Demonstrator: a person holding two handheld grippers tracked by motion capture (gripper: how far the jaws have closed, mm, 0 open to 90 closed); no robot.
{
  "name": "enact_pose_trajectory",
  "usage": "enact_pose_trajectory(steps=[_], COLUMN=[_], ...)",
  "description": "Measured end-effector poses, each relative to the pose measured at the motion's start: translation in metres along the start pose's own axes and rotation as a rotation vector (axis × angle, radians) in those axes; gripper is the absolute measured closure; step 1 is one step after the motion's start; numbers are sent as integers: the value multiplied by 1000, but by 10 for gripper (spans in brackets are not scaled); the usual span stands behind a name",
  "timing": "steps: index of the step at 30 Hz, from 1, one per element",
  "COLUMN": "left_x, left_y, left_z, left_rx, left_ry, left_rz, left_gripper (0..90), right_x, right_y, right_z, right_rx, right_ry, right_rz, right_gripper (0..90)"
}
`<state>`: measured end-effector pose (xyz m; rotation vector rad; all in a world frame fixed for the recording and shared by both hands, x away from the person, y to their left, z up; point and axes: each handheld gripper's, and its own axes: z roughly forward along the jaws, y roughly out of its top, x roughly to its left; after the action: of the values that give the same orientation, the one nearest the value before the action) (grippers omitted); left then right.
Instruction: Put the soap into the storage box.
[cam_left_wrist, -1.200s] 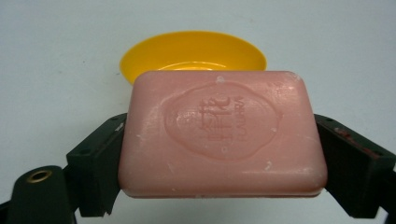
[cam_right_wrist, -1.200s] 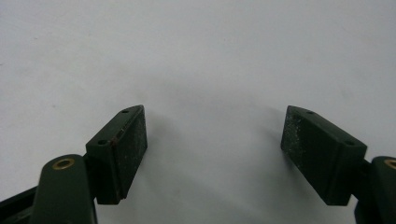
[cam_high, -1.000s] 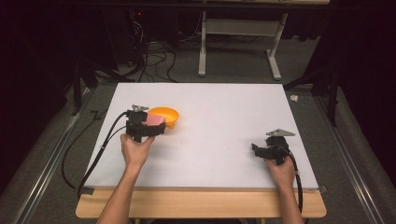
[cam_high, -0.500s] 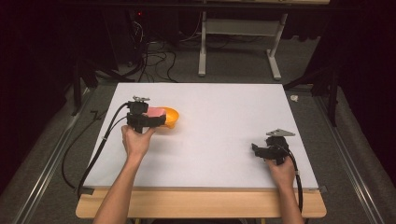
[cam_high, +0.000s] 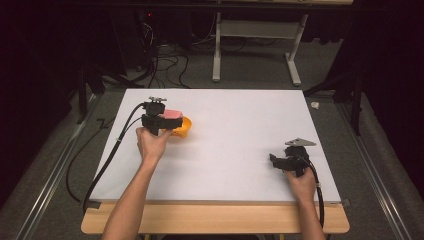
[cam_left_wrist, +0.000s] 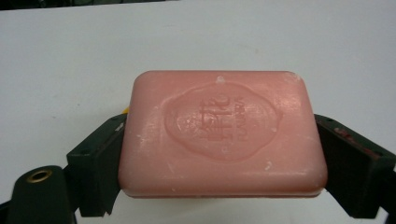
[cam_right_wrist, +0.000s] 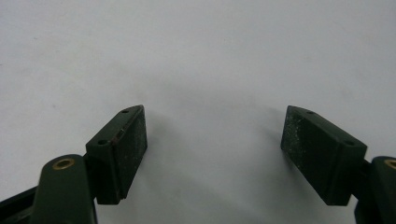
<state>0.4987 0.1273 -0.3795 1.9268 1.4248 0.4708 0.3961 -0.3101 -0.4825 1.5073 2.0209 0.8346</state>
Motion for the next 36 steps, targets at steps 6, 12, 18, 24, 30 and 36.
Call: enact_pose_trajectory(steps=[6,12,18,24,30,36], left_x=[2,4,4,4,4,5], left_y=[1,1,0,-2,-3,-3], left_z=[8,15,22,31,41,46], left_rx=[11,25,41,53,70,79], left_ry=[12,28,32,39,47,47], left_rz=[-4,-5,-7,-14,-20,-27], left_gripper=[136,136,136,136,136,136], right_x=[0,0,0,0,0,0], right_y=[0,0,0,0,0,0], right_z=[0,0,0,0,0,0], right_rx=[-1,0,0,0,0,0], right_ry=[0,0,0,0,1,1], right_rz=[-2,0,0,0,0,0], right_gripper=[231,231,231,231,231,231])
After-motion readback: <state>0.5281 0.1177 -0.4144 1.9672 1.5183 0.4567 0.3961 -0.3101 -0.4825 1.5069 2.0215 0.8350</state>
